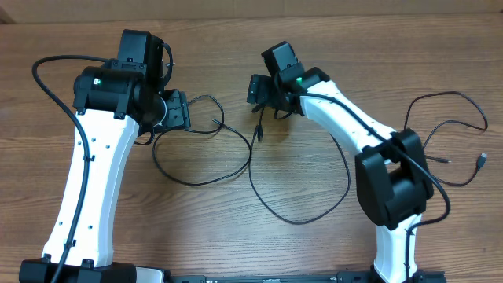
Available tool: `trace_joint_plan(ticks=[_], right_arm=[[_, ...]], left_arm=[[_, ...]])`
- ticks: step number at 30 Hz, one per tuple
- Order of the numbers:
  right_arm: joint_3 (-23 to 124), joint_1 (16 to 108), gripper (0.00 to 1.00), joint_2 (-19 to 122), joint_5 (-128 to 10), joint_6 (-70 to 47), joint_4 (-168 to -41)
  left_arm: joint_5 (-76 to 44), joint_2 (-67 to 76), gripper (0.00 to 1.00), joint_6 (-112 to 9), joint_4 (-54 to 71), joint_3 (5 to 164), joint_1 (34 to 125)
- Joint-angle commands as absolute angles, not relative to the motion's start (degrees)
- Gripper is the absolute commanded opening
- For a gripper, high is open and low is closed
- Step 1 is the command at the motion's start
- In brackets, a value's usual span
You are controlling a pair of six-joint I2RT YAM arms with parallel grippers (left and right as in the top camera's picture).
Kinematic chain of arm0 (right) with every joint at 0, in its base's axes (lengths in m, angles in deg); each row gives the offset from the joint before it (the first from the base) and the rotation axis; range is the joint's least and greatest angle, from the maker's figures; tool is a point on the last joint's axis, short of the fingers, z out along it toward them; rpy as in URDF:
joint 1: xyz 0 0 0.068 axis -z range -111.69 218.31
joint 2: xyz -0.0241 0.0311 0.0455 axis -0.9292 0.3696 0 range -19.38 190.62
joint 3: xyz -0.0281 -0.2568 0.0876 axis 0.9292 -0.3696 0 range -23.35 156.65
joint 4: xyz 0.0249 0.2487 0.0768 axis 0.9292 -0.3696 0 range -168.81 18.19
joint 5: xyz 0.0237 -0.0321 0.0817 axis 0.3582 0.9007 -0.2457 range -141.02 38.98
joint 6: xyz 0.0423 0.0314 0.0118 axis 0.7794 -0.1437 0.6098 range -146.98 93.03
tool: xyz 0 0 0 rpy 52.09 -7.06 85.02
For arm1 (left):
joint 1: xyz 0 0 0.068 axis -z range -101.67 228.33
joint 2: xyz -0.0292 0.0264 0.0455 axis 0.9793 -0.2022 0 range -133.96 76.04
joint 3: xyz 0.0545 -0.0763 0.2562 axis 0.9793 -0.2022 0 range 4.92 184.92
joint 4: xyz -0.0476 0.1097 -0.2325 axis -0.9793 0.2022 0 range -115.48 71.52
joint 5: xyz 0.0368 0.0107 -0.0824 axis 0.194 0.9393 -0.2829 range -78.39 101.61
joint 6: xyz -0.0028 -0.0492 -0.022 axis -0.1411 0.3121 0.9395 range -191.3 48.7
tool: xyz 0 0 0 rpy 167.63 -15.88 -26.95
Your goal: Untangle cables
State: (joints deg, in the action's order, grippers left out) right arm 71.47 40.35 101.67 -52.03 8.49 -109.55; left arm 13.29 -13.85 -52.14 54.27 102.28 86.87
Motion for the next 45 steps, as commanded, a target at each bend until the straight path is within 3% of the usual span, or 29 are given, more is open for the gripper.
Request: trace_joint_plan(ticks=[1, 18, 23, 25, 31, 38, 45], right_arm=[[72.6, 40.0, 0.88, 103.1, -51.0, 18.8, -108.1], [72.6, 38.9, 0.86, 109.8, -48.1, 21.7, -101.7], [72.6, 38.6, 0.84, 110.5, -48.3, 21.7, -100.1], [72.6, 38.4, 0.79, 110.8, -48.3, 21.8, -100.3], [72.5, 38.4, 0.71, 111.2, -48.3, 29.5, -100.7], [71.5, 38.4, 0.71, 111.5, -49.4, 43.0, -101.1], [70.8, 39.2, 0.7, 111.9, -55.3, 41.0, -96.3]], left_arm=[[12.0, -13.5, 0.69, -51.6, 54.3, 103.4, 87.0], [11.6, -13.5, 0.68, -51.6, 54.3, 103.4, 87.0], [11.6, -13.5, 0.67, -51.6, 54.2, 103.4, 87.0], [11.6, -13.5, 0.67, -51.6, 54.2, 103.4, 87.0], [11.6, -13.5, 0.67, -51.6, 54.3, 103.4, 87.0], [11.6, -13.5, 0.66, -51.6, 54.3, 103.4, 87.0], [11.6, -13.5, 0.67, -51.6, 54.3, 103.4, 87.0]])
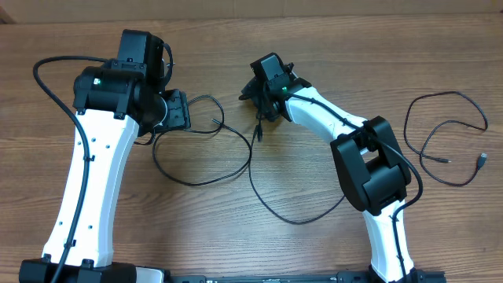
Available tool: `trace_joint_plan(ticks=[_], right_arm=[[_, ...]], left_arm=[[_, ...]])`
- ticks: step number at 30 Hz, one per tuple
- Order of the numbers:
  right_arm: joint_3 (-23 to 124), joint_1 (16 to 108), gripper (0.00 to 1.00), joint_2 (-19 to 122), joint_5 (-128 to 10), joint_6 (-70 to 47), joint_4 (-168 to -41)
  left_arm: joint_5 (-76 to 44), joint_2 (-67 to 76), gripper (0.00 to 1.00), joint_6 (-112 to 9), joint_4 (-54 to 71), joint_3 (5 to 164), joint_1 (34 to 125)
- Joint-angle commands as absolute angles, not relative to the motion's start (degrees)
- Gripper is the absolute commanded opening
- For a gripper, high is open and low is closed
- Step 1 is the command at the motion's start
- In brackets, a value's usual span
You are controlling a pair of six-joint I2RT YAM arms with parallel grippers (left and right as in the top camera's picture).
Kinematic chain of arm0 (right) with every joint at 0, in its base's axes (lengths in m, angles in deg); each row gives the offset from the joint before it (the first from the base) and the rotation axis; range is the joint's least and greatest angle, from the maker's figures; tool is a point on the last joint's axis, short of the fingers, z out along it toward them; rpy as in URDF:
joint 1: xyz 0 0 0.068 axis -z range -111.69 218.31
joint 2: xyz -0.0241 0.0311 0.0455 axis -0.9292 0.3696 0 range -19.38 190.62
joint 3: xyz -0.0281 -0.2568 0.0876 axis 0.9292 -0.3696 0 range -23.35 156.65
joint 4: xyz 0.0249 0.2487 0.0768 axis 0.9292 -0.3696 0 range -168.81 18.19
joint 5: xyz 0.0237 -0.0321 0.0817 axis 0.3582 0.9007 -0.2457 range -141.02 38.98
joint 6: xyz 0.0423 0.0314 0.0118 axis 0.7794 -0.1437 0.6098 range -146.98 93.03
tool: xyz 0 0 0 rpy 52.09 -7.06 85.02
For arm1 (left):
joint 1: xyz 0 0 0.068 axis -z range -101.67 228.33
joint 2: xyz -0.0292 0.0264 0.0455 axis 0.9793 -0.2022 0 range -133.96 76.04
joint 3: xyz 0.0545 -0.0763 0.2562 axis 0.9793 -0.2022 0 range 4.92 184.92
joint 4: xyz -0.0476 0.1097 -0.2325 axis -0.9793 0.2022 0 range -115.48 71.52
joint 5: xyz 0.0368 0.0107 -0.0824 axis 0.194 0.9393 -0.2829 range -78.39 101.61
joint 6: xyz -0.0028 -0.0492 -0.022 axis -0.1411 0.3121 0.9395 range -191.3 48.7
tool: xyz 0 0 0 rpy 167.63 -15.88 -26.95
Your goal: Untangle cables
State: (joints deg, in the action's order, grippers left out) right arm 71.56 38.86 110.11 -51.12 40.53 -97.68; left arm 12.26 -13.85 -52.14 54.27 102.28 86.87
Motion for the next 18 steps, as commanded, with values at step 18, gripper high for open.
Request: trace_joint_plan(ticks=[18], right_arm=[[70.7, 44.9, 0.59, 112.4, -65.3, 34.9, -97.8]], left_arm=[[11.6, -13.5, 0.66, -51.8, 54.5, 103.4, 87.0]])
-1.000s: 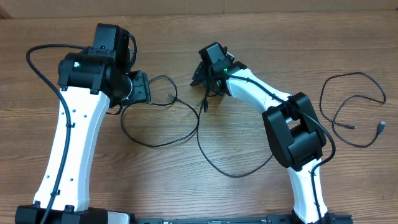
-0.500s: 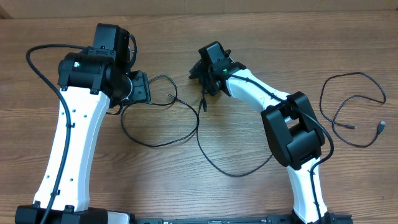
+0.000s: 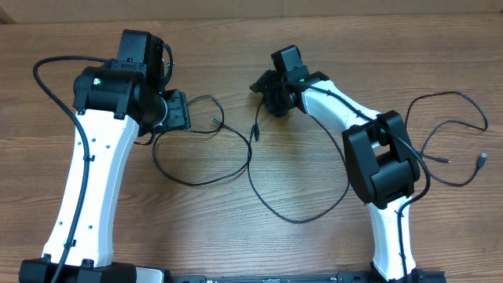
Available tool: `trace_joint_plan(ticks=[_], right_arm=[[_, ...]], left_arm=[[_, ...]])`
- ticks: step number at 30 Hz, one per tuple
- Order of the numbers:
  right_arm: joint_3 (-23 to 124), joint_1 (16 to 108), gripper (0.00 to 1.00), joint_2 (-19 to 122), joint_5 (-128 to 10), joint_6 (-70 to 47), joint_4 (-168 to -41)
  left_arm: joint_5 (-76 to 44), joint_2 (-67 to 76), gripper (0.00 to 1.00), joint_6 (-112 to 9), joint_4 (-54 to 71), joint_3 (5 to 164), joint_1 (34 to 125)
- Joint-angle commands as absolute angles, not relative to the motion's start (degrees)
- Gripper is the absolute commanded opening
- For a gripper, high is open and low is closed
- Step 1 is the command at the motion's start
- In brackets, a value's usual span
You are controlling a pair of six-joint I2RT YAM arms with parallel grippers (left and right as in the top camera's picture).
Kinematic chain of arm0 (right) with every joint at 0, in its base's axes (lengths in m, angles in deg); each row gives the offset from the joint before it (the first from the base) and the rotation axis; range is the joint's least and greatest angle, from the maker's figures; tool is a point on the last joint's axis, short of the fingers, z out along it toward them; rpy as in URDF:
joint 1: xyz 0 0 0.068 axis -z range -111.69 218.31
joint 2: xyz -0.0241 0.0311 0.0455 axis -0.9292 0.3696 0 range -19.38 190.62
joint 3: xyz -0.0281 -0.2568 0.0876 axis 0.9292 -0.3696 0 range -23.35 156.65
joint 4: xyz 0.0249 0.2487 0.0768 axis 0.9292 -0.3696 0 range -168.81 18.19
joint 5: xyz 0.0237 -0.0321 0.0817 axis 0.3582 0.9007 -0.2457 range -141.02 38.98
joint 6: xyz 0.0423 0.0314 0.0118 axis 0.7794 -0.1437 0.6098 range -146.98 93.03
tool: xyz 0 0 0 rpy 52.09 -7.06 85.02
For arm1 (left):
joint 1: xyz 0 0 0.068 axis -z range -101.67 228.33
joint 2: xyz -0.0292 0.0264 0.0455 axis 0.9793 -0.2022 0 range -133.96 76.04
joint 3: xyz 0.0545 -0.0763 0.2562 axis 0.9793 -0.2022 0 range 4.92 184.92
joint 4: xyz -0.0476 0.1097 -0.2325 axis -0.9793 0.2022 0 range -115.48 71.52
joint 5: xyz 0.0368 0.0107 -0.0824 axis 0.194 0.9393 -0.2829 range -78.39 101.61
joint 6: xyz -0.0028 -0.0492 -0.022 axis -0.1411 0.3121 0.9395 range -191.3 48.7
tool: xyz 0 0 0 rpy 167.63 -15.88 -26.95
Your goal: Untangle cables
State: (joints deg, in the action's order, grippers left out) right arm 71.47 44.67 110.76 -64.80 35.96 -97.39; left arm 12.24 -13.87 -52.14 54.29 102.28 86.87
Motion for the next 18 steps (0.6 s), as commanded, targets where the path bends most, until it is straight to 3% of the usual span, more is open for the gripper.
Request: trace_joint_plan(ticks=[1, 18], right_arm=[[70.7, 44.9, 0.57, 112.4, -65.3, 34.2, -97.8], [64.6, 44.9, 0.56, 112.4, -67.7, 34.3, -94.2]], left_arm=[[11.6, -13.5, 0.66, -51.8, 54.5, 103.4, 87.0], [10.5, -13.5, 0.66, -51.8, 54.4, 103.4, 87.0]])
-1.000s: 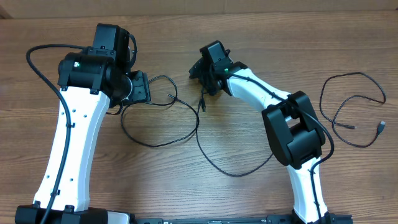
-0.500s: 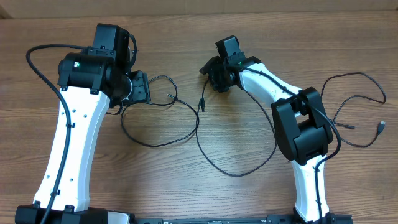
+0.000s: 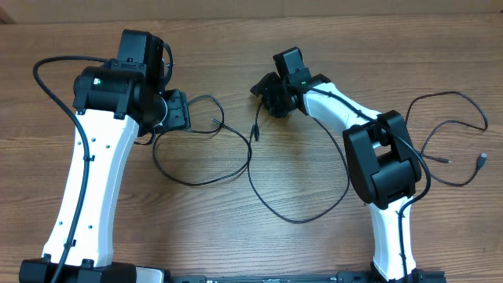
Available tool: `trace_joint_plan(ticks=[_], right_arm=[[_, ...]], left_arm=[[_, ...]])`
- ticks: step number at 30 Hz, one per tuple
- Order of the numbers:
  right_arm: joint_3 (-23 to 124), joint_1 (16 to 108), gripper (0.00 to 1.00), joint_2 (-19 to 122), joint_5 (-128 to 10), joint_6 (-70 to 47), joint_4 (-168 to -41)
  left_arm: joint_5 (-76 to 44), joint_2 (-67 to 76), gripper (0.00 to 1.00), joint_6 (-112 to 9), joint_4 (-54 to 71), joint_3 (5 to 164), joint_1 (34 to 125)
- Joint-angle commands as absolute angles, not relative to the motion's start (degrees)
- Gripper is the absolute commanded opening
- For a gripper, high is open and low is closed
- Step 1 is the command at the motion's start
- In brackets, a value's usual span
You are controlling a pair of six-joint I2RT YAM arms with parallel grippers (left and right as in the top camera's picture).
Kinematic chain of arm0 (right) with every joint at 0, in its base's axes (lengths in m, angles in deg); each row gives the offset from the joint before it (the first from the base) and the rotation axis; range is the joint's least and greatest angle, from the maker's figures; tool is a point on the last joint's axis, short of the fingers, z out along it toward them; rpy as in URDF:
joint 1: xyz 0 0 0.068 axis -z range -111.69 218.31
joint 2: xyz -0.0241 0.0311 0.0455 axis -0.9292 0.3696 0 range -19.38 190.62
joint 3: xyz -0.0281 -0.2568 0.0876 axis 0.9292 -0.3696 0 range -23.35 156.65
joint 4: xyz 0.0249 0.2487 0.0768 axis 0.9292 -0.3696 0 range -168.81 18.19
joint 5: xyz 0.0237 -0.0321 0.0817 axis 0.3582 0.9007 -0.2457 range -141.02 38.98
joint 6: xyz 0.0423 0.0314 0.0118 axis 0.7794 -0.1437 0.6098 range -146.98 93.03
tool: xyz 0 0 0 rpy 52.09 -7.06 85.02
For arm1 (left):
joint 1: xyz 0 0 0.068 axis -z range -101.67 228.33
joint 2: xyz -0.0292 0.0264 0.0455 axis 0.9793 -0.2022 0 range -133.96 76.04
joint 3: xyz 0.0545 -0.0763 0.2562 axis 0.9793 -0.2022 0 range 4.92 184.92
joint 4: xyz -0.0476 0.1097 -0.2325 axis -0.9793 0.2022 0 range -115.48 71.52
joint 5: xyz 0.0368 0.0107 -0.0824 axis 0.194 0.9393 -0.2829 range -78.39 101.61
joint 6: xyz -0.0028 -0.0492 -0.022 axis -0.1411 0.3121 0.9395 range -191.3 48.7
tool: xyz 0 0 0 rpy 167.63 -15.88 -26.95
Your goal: Untangle cables
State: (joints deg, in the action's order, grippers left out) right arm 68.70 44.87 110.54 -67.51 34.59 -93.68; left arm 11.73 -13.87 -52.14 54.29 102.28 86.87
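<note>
Two thin black cables lie crossed on the wooden table. One cable loops out from my left gripper, which sits over it at the left; the jaws look closed on it. The second cable has a plug just below my right gripper. From there it sweeps down and round under the right arm. The right gripper's jaws are hidden beneath its wrist. The two cables cross near the middle.
A third black cable with two plug ends lies curled at the far right, apart from the others. The right arm's forearm stretches across above part of the second cable. The table's far edge runs along the top.
My right gripper has shifted very slightly to the right. The cables and the left arm look unchanged.
At first my right arm reached from far right to above the plug. Then its base link stood further left with the gripper at the same spot. By now the gripper sits slightly right and further back. The plug shifted a little left. The left arm stayed still.
</note>
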Motion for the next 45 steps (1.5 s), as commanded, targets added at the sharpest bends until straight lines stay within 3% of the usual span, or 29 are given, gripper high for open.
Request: trace_joint_plan(ticks=[1, 4, 11, 15, 21, 34, 45], right_arm=[[63.8, 44.9, 0.56, 112.4, -67.9, 34.2, -93.0], [62.6, 44.8, 0.55, 112.4, -68.3, 34.2, -91.5], [62.4, 44.8, 0.37, 112.4, -68.2, 34.2, -91.8], [62.4, 44.8, 0.2, 112.4, -67.8, 34.2, -92.4], [62.4, 44.8, 0.07, 112.4, -67.9, 31.8, -93.3], [62.6, 48.8, 0.04, 102.7, -67.1, 8.1, -102.9], [69.0, 65.8, 0.04, 84.4, -45.7, -5.0, -125.7]], left_arm=[[10.5, -13.5, 0.66, -51.9, 54.4, 103.4, 87.0], [10.5, -13.5, 0.65, -51.9, 54.4, 103.4, 87.0], [10.5, -13.5, 0.64, -51.8, 54.5, 103.4, 87.0], [10.4, -13.5, 0.64, -51.8, 54.5, 103.4, 87.0], [10.5, -13.5, 0.64, -51.8, 54.5, 103.4, 87.0], [10.5, -13.5, 0.64, -52.0, 54.2, 103.4, 87.0], [10.5, -13.5, 0.64, -52.0, 53.8, 103.4, 87.0]])
